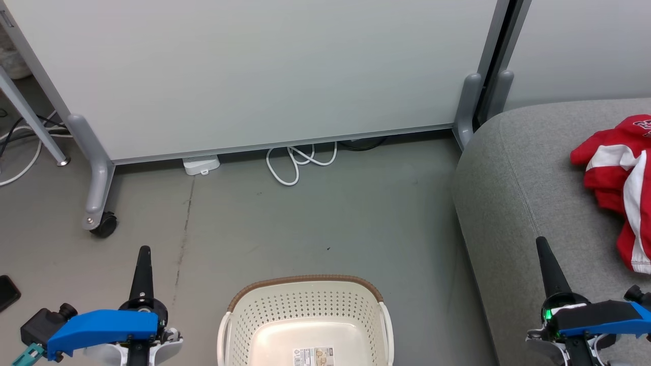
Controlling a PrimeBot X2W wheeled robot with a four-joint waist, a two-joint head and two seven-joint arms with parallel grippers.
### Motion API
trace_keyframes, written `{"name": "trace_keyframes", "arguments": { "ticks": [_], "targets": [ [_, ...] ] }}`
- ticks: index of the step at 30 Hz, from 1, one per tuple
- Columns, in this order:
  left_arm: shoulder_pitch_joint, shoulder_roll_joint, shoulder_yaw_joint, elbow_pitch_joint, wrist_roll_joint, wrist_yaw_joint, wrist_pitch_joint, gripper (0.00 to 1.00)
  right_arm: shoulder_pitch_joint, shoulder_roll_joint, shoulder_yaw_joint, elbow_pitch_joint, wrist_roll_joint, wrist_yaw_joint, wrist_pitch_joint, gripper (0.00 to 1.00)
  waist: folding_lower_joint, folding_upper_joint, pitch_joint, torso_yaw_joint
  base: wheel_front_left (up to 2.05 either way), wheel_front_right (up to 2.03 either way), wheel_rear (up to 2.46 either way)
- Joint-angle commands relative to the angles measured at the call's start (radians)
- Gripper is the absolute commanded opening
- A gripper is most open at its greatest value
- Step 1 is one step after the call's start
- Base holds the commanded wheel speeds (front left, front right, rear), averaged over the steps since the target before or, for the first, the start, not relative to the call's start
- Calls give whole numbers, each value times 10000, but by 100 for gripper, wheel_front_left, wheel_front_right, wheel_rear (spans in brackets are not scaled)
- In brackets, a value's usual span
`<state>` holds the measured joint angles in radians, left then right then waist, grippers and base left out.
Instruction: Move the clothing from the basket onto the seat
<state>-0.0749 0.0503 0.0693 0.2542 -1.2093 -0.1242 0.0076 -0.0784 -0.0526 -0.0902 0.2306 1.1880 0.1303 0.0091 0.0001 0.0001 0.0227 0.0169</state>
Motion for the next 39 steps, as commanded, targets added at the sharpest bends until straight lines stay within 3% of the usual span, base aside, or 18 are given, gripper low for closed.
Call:
{"name": "trace_keyframes", "arguments": {
  "ticks": [1,39],
  "targets": [
    [-212,43,68,-107,-250,-71,80,0,-234,3,-40,-43,297,5,86,0,0,-1,-6,-5,0,0,0],
    [-366,36,384,-109,-3415,-106,907,0,-328,29,-221,119,3584,7,909,0,-1,-1,-156,-134,0,0,0]
  ]
}}
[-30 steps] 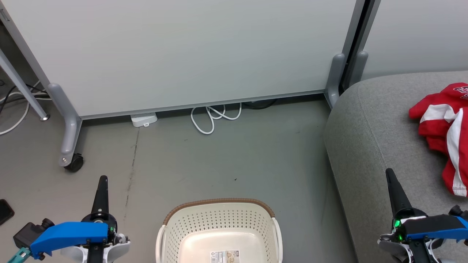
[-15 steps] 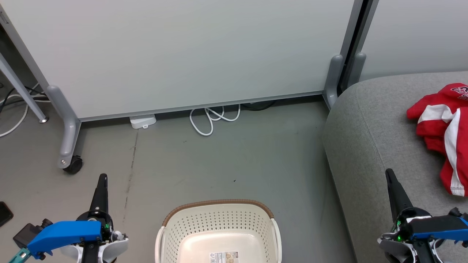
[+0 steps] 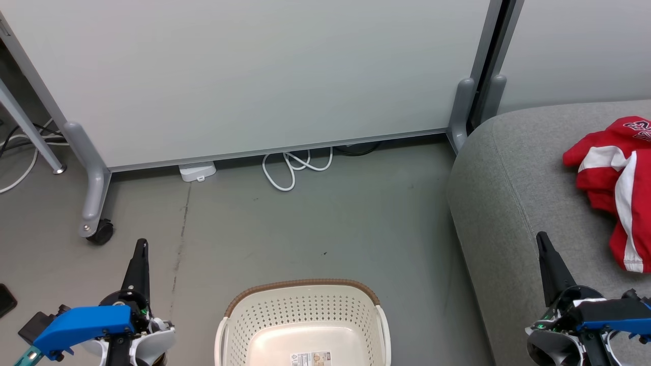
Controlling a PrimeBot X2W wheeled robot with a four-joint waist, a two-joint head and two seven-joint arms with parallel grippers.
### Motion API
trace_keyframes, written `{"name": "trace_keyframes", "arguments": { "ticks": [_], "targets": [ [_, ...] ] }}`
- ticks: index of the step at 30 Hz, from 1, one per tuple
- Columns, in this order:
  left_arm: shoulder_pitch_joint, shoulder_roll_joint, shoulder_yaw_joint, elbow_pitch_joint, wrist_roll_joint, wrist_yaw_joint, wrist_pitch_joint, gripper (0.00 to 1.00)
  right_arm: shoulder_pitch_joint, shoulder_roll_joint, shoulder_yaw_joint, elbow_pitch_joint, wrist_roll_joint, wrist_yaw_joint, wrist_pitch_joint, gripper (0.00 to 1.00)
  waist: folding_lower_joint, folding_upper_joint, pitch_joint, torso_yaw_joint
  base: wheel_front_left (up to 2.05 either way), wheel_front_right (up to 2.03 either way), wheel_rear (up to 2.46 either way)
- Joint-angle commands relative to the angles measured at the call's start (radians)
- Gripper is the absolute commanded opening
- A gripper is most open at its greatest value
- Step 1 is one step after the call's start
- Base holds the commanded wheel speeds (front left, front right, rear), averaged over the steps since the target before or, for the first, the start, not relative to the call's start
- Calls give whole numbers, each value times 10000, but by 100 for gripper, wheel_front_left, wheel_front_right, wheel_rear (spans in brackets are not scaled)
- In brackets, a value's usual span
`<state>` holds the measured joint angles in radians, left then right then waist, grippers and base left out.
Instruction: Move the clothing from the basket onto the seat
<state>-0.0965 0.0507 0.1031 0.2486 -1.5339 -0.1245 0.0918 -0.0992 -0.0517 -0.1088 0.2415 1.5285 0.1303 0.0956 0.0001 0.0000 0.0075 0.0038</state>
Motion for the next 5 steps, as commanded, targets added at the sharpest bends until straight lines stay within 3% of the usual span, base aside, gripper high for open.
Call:
{"name": "trace_keyframes", "arguments": {
  "ticks": [1,5],
  "targets": [
    [-154,32,53,-54,-237,-103,78,0,-123,20,-38,14,248,7,73,0,-1,0,-7,-7,0,0,0],
    [-158,31,79,-49,-503,-98,156,0,-136,23,-52,30,542,7,134,0,-1,0,-23,-20,0,0,0]
  ]
}}
